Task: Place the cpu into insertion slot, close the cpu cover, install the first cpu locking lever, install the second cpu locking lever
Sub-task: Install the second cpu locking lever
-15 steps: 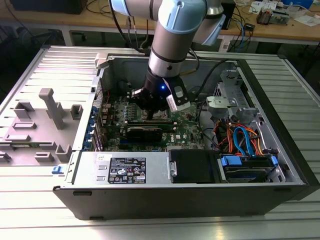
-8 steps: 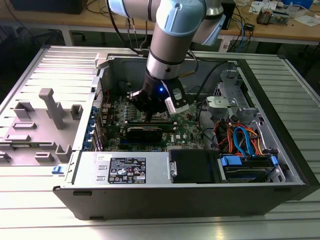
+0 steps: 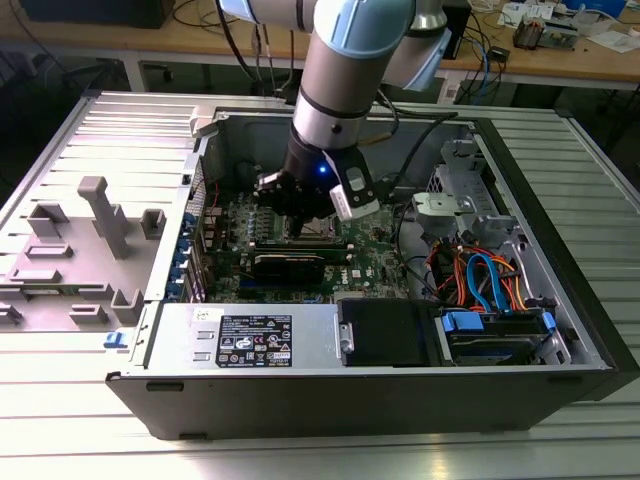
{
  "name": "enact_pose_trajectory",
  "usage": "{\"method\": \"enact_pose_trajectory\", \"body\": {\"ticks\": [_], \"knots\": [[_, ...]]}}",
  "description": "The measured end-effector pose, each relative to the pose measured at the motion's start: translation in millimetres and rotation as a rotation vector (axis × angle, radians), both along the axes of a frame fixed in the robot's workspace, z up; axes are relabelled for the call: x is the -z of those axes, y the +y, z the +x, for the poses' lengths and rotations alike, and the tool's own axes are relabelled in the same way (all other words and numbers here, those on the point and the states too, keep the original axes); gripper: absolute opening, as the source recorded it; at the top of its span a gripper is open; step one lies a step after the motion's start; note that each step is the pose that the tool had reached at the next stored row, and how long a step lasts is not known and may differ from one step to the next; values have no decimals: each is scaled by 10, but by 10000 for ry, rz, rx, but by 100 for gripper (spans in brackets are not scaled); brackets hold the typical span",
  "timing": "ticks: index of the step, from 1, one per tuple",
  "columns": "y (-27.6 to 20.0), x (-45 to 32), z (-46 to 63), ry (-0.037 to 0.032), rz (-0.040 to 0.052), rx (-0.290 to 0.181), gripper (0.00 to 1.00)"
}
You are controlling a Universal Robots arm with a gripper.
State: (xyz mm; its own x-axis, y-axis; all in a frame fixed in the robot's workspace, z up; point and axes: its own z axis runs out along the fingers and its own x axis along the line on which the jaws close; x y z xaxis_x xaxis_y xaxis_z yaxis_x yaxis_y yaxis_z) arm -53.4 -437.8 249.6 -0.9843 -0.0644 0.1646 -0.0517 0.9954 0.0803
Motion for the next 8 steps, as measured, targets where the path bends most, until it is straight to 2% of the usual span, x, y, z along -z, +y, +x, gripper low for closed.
{"method": "enact_pose_trajectory", "body": {"ticks": [4, 8], "knots": [[0, -176, 0, 0, -10, -13, 11], [0, -162, 72, 22, -10, -13, 11]]}}
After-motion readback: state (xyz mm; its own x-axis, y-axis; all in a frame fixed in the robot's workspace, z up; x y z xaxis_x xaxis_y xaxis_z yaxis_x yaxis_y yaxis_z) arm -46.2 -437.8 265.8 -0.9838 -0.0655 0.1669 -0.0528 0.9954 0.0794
